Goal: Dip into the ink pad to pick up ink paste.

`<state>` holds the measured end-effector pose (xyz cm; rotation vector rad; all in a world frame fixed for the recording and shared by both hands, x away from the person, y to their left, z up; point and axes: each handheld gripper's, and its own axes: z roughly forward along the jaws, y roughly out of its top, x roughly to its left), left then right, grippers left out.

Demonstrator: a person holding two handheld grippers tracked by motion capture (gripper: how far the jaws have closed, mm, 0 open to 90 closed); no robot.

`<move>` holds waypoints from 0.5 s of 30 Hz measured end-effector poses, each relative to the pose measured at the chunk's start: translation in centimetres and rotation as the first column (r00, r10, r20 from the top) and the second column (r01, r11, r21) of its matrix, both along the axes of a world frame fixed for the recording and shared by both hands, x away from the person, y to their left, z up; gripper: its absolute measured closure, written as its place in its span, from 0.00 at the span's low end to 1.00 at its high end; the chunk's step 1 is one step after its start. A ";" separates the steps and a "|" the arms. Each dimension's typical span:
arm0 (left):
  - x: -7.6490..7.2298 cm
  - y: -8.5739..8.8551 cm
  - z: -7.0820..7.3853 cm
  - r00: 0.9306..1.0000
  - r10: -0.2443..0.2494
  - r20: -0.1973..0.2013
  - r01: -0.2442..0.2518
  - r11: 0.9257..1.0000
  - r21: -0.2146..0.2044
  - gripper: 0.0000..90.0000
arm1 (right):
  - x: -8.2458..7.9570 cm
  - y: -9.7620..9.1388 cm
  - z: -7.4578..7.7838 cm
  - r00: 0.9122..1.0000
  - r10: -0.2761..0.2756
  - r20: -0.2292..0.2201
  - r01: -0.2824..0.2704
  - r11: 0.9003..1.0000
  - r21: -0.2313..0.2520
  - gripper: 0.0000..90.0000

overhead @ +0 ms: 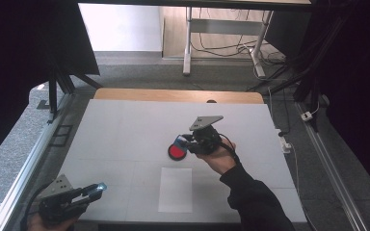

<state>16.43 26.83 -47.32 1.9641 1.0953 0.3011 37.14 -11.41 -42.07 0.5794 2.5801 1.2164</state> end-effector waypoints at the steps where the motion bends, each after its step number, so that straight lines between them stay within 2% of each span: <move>1: 0.0 0.0 0.0 1.000 0.002 -0.001 -0.002 1.000 -0.003 0.76 | 0.2 0.1 -0.1 1.000 -0.006 0.000 0.006 1.000 -0.007 0.80; 15: 0.0 0.0 0.0 1.000 -0.005 -0.005 0.005 1.000 0.002 0.76 | 2.7 1.6 -2.6 0.998 -0.027 -0.050 0.023 0.997 -0.077 0.80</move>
